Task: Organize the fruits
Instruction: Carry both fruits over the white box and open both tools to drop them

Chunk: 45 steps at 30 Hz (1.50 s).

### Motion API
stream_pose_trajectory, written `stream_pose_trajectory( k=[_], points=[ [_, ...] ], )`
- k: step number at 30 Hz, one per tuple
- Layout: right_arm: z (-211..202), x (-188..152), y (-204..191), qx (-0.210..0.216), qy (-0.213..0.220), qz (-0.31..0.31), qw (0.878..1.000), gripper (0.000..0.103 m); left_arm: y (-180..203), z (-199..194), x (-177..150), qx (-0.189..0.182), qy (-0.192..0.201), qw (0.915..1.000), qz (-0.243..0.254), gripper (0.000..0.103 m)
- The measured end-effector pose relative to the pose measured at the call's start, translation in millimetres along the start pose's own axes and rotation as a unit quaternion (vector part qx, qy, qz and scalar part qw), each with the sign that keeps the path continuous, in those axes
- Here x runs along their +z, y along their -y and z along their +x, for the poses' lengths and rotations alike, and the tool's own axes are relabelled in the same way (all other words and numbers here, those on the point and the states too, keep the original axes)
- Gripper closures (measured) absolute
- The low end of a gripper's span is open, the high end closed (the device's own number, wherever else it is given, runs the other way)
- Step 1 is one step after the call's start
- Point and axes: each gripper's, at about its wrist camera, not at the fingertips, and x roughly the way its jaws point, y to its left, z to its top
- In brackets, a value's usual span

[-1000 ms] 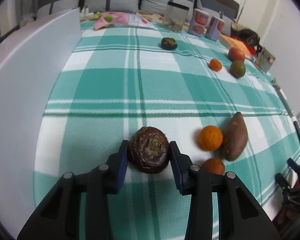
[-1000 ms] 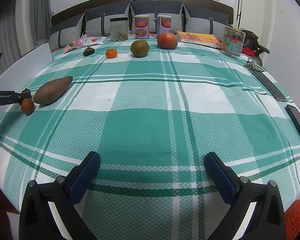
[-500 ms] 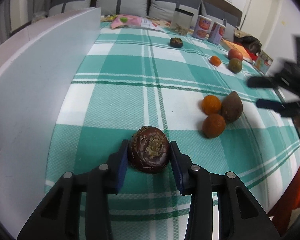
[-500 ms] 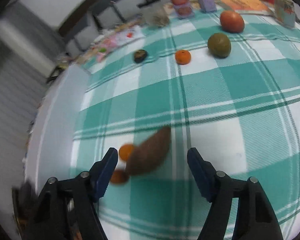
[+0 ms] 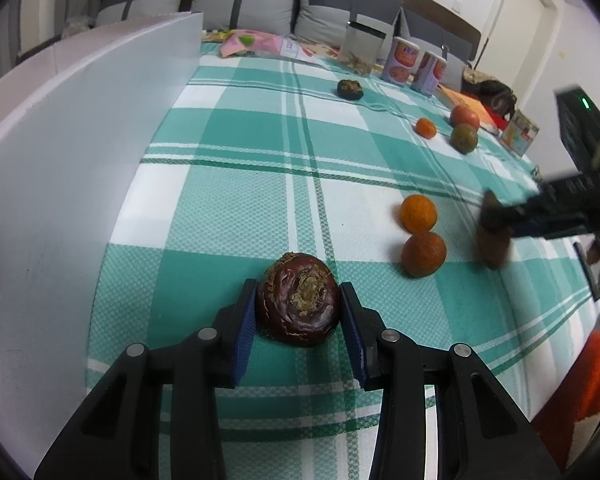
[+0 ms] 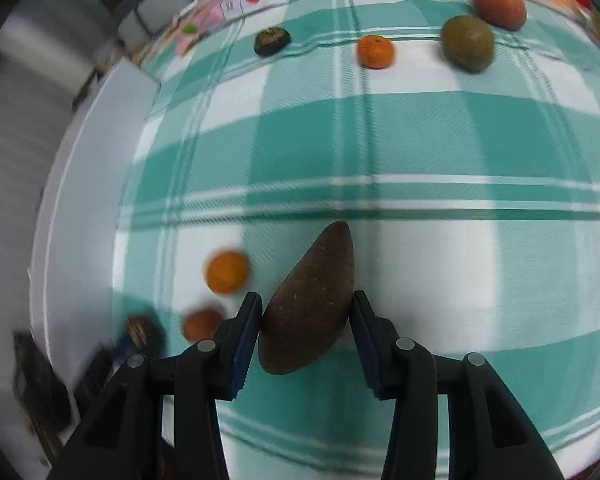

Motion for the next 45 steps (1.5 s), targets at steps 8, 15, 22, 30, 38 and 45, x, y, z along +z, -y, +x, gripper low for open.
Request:
stream_pose_trajectory(
  k=[8,15,22,30,38,45],
  points=[
    [-7.5,-17.3,57.3,0.004,-0.030,0.027,0.999,0.046,-21.3,-0.8,3.1,-0.061,-0.005,0.9964,-0.059,0.060],
    [-8.5,-18.1,57.7,0.029,-0.008,0.058,0.998,0.041,-2.3,0.2,3.6,-0.033,-0.002,0.9994,-0.011,0.043],
    [-7.6,-34.1,35.9,-0.063,-0.014,0.004,0.998,0.061,1.6,0.1,4.6,0.013,-0.008,0.9999,0.005,0.064],
    [-76.5,-19.9,-17.3,0.065,0.056,-0.010,0.996,0.061,-20.7,-103.5,49.5,-0.085,0.034,0.9923,-0.083,0.064],
    [-91.9,-28.6,-233.0,0.186,0.057,-0.200,0.960,0.061,-138.9,-154.2,78.5,0.057,0.037,0.9886,-0.135,0.064],
    [-2.9,-66.0,-344.6,0.148,-0.001,-0.300,0.942,0.060,-203.1,-128.8,44.4,0.143,-0.037,0.9749,-0.167,0.063]
  ],
)
